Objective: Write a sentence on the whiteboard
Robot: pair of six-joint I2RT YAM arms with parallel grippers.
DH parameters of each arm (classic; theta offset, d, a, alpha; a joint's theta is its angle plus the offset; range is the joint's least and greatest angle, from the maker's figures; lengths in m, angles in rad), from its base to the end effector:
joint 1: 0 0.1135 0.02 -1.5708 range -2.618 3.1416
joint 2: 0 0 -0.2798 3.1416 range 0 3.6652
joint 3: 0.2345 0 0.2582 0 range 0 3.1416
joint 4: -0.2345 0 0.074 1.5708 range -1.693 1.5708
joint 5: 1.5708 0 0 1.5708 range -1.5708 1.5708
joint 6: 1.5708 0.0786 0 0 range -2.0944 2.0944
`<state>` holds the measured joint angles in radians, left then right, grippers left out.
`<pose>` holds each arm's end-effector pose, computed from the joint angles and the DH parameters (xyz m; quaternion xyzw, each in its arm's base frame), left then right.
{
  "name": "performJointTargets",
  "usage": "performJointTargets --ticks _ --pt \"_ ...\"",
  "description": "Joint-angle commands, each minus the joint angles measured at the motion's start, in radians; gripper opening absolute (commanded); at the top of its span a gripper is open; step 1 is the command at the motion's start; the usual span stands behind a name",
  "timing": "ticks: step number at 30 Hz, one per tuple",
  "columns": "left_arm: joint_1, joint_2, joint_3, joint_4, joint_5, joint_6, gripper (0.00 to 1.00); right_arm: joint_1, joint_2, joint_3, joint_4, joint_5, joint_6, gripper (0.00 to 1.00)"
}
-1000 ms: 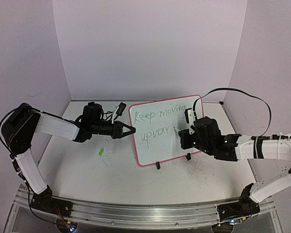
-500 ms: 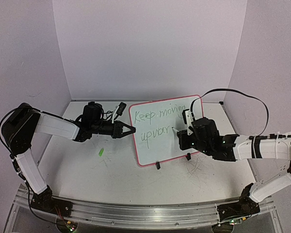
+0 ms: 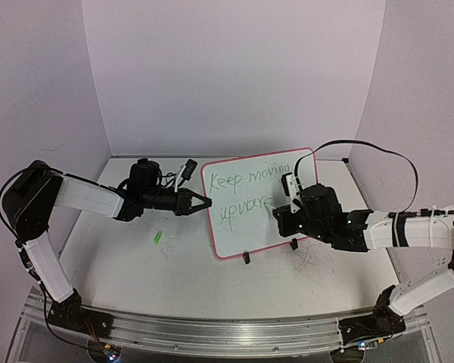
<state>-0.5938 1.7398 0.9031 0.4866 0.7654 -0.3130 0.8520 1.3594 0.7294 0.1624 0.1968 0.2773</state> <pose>0.3032 -0.2704 0.1982 0.3183 0.7227 -0.5080 0.3439 0.2318 0.2416 0.2195 -0.1908 0.8274 0.2084 0.4853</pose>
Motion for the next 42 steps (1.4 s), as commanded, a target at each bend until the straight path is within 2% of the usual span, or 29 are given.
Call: performJointTargets --ticks 1,14,22,42 --pt "0.005 -0.002 0.026 -0.03 -0.043 0.066 0.0 -0.002 0.001 -0.022 -0.039 0.016 0.022 0.0" --pt "0.005 -0.006 0.026 -0.034 -0.044 0.065 0.0 -0.004 -0.027 -0.007 -0.055 0.122 0.032 0.0" --pt "0.005 -0.005 0.025 -0.034 -0.045 0.066 0.0 -0.006 -0.006 0.02 -0.003 0.155 0.023 0.0" --pt "0.005 -0.011 0.017 -0.039 -0.051 0.078 0.0 -0.031 0.035 0.083 0.032 0.173 -0.001 0.0"
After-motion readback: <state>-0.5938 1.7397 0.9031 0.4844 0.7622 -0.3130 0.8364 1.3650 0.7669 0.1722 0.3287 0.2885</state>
